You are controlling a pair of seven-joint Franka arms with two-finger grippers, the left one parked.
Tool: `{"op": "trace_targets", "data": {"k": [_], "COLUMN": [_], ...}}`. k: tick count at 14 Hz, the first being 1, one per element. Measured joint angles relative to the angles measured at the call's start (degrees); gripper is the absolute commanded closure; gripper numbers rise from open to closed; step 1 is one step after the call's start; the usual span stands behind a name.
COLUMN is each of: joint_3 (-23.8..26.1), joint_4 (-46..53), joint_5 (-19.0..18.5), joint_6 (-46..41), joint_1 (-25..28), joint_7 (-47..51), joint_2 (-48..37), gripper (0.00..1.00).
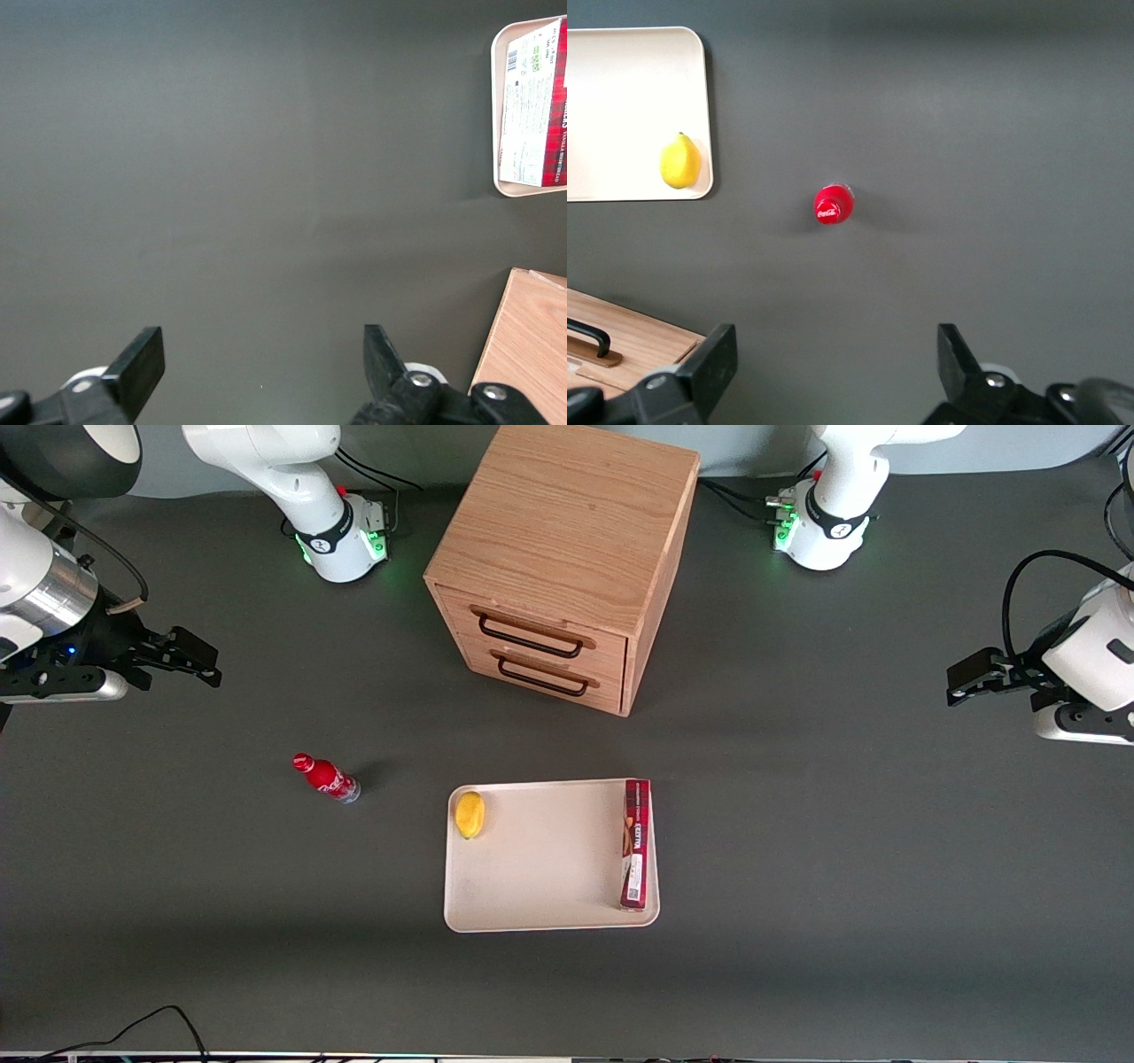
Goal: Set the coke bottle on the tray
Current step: 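Move the right gripper down toward the red Coca-Cola bottle's cap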
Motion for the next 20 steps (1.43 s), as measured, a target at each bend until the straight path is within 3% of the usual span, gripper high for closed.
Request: {"op": "trace_targets", "data": {"k": [9, 20], "joint_3": [-0.08, 2.04], "joint_4": [-0.11, -21.07], "joint_5": [0.01, 0.04], "joint_6": [-1.75, 28.65], "joint_1": [-0.16, 0.00], "joint_7": [0.34, 0.34], "joint_2": [2.84, 6.69], "gripper": [0.00, 0.02]}}
